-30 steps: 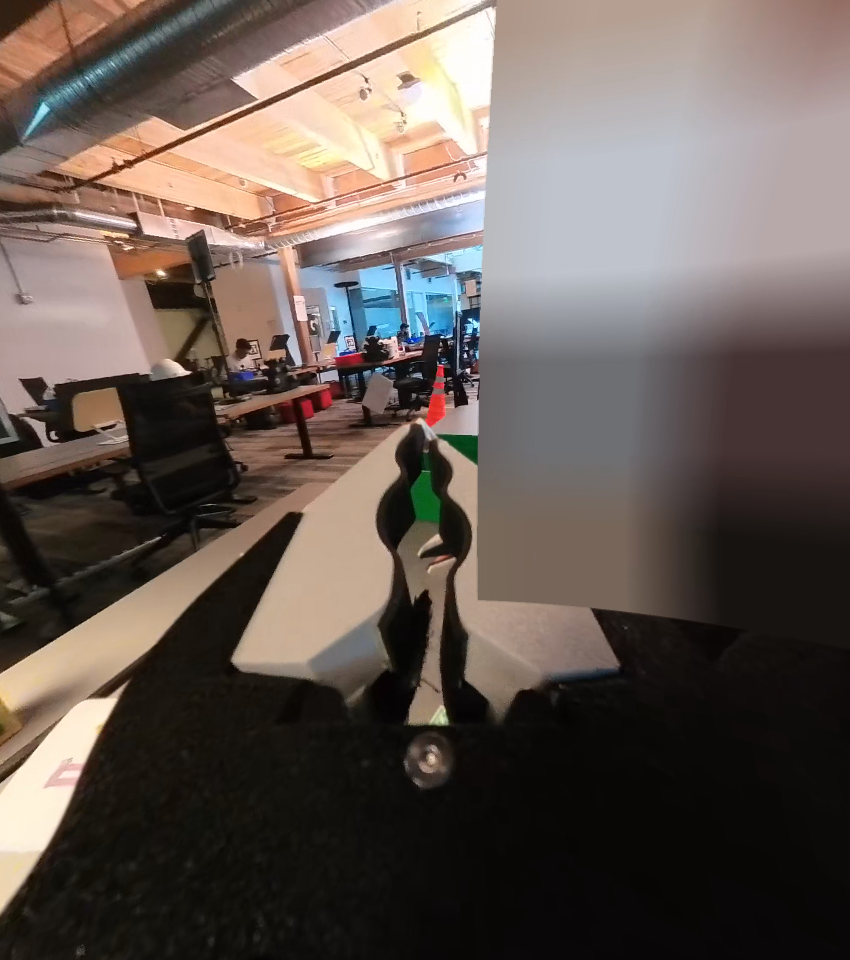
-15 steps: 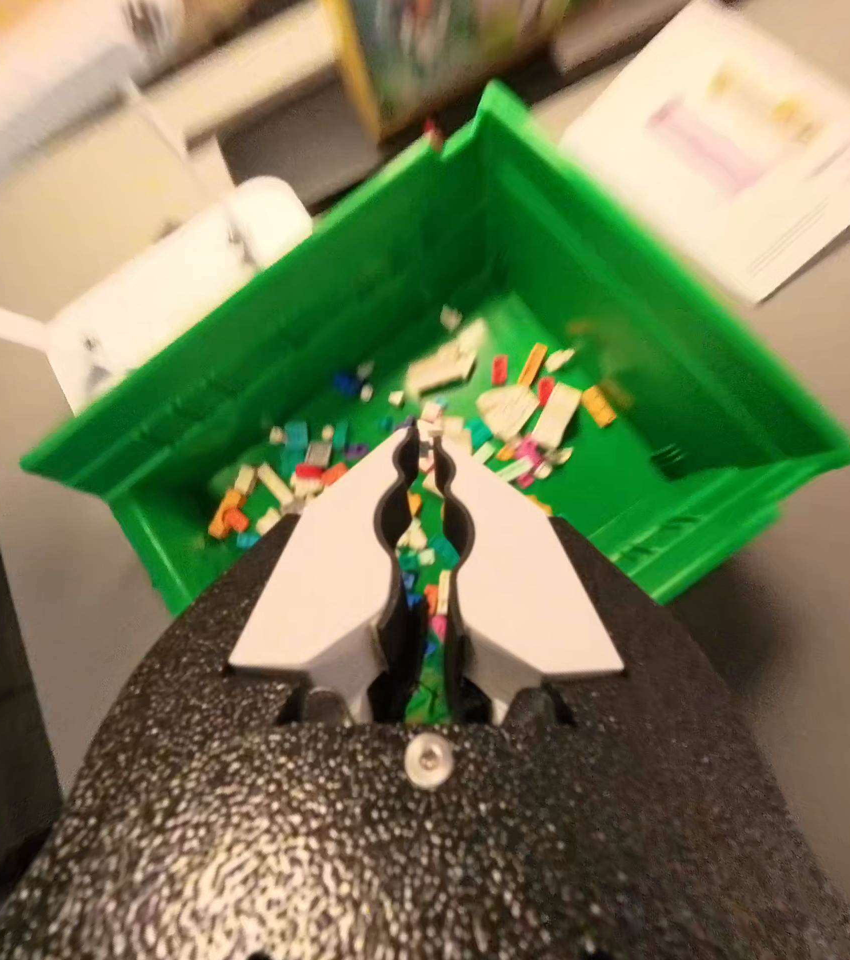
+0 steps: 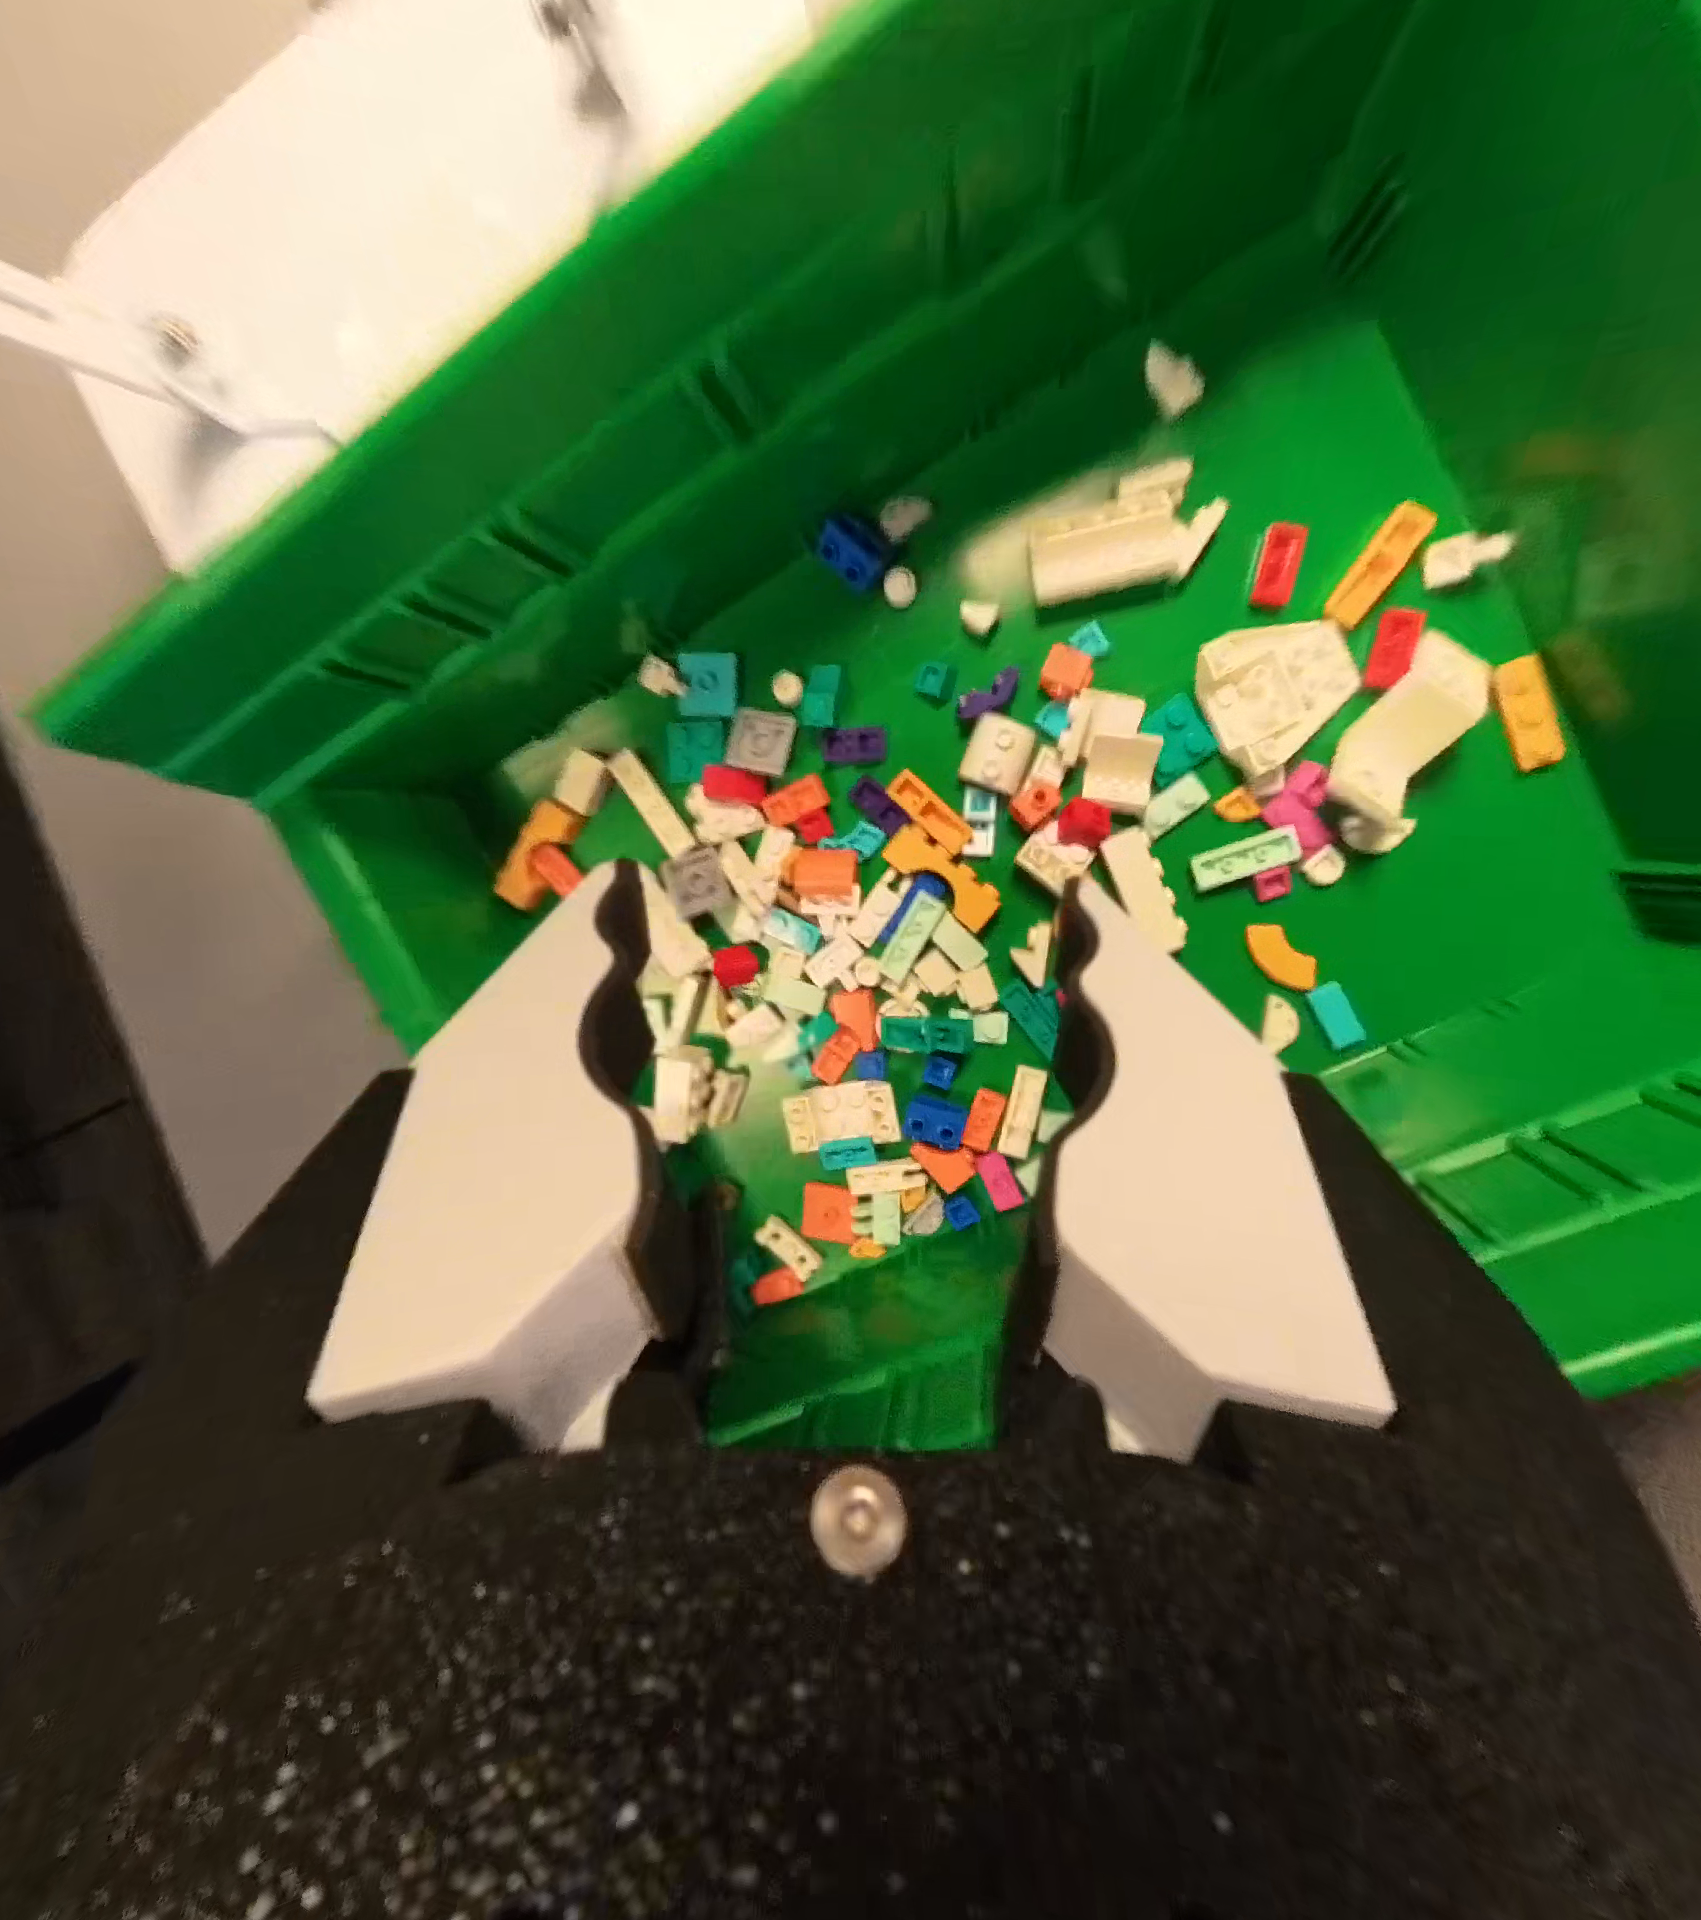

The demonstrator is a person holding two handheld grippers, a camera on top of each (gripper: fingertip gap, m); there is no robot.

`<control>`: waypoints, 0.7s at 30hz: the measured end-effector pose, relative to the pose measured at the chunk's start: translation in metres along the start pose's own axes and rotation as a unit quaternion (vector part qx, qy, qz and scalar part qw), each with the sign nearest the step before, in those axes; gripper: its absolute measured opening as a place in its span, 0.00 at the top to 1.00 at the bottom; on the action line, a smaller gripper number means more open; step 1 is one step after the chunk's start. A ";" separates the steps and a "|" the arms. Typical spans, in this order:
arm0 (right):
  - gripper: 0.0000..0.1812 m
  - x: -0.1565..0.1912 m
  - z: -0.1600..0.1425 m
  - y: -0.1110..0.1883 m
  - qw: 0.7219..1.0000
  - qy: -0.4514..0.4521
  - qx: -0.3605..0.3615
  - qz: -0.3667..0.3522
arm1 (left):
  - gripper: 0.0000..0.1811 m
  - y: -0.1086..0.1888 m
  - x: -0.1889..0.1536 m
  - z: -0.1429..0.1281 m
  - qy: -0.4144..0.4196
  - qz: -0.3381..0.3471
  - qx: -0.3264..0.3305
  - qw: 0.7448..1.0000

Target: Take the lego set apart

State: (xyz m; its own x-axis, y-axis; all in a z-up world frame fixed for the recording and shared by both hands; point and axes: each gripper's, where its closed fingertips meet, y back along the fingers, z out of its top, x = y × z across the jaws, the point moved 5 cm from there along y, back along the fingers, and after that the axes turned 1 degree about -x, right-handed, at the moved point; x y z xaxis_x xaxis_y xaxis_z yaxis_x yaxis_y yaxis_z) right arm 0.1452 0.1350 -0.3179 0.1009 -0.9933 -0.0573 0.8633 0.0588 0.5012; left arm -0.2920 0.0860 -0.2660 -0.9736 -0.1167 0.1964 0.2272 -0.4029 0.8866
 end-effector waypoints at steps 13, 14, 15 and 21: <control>0.91 0.009 -0.017 -0.015 0.996 0.067 0.065 0.008 | 0.70 0.102 -0.255 0.000 -0.246 -0.361 -0.322 0.840; 0.92 0.010 -0.014 -0.015 0.994 0.095 0.053 0.001 | 0.67 0.092 -0.270 -0.005 -0.252 -0.379 -0.306 0.836; 0.92 0.011 -0.008 -0.014 0.992 0.126 0.031 -0.007 | 0.63 0.079 -0.283 -0.010 -0.254 -0.389 -0.290 0.836; 0.92 0.019 0.021 -0.009 0.907 0.390 -0.054 -0.149 | 0.68 0.042 -0.329 -0.025 -0.194 -0.508 -0.202 0.815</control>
State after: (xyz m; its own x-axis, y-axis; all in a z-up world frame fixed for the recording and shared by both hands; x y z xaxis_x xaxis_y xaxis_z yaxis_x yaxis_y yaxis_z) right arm 0.1296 0.1132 -0.3056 0.1374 -0.5967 -0.7906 0.9487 -0.1501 0.2782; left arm 0.0388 0.0854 -0.3041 -0.5809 0.7276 -0.3649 -0.7872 -0.3881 0.4793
